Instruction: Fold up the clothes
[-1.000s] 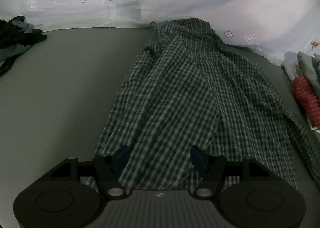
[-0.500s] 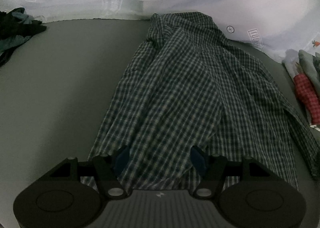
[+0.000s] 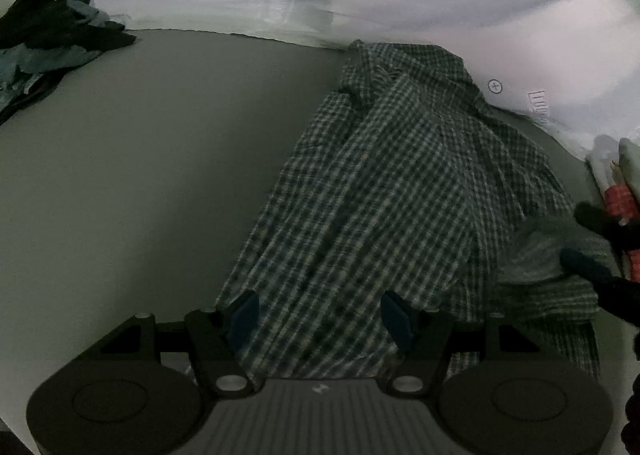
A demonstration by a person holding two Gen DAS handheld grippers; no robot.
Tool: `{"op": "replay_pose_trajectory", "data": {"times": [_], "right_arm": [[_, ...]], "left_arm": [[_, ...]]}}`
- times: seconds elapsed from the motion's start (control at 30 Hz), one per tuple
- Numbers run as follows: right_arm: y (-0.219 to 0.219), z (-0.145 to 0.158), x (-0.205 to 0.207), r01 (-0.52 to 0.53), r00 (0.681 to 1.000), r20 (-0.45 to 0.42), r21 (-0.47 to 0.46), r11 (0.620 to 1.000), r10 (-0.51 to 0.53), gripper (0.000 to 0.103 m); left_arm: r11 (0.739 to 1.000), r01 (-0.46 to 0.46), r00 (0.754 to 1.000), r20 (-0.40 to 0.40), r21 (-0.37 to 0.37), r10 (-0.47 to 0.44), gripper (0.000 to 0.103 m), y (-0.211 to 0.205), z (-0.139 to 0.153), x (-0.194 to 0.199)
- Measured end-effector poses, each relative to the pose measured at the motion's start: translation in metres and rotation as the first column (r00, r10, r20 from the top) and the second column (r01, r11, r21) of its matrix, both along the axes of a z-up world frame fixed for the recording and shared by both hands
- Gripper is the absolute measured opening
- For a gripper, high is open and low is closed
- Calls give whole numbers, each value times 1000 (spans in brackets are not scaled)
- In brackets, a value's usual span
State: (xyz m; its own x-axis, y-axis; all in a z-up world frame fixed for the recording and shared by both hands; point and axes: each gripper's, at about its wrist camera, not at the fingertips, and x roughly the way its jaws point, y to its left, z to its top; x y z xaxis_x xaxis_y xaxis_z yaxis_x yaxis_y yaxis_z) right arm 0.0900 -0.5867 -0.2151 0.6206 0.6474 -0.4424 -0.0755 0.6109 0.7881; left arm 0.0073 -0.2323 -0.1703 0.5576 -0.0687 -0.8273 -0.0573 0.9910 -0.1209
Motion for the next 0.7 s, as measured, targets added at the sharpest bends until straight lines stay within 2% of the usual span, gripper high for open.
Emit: {"op": "replay_pose_trajectory", "data": {"times": [0.03, 0.07, 0.13, 0.17, 0.23, 0.3, 0.37, 0.43, 0.53, 0.6, 0.7], "right_arm": [[9, 8, -4, -19, 999, 46, -80, 997, 22, 82], [17, 16, -9, -30, 995, 88, -161, 987, 44, 90], [19, 18, -20, 17, 990, 136, -324, 946, 29, 96], [18, 16, -25, 52, 988, 154, -402, 914, 12, 100], [17, 12, -37, 123, 981, 193, -547, 828, -18, 102], [14, 7, -47, 190, 973, 228, -669, 718, -45, 102], [0, -6, -51, 223, 974, 199, -743, 632, -110, 103], [-14, -20, -59, 230, 973, 155, -755, 615, -173, 103], [-30, -36, -67, 247, 961, 105, -739, 626, -255, 103], [-31, -45, -72, 263, 953, 96, -731, 630, -287, 103], [-28, -50, -79, 275, 953, 123, -736, 618, -277, 103]], "left_arm": [[1000, 1, 1000, -1, 1, -1, 69, 0, 0, -1], [1000, 2, 1000, -3, 2, -2, 69, -1, -1, -1], [1000, 10, 1000, -9, 1, -10, 69, -3, -2, -1], [1000, 19, 1000, -13, 1, -19, 69, -4, -3, 0], [999, 39, 999, -17, 4, -39, 69, -9, -5, 1], [997, 72, 997, -17, 14, -72, 74, -17, -6, 3], [993, 116, 993, -15, 29, -116, 76, -25, -7, 5], [986, 157, 987, -20, 51, -156, 77, -34, -9, 7], [973, 215, 977, -31, 86, -213, 78, -47, -11, 9], [963, 247, 969, -38, 105, -244, 79, -55, -13, 10], [950, 286, 958, -50, 124, -282, 79, -64, -17, 13]]}}
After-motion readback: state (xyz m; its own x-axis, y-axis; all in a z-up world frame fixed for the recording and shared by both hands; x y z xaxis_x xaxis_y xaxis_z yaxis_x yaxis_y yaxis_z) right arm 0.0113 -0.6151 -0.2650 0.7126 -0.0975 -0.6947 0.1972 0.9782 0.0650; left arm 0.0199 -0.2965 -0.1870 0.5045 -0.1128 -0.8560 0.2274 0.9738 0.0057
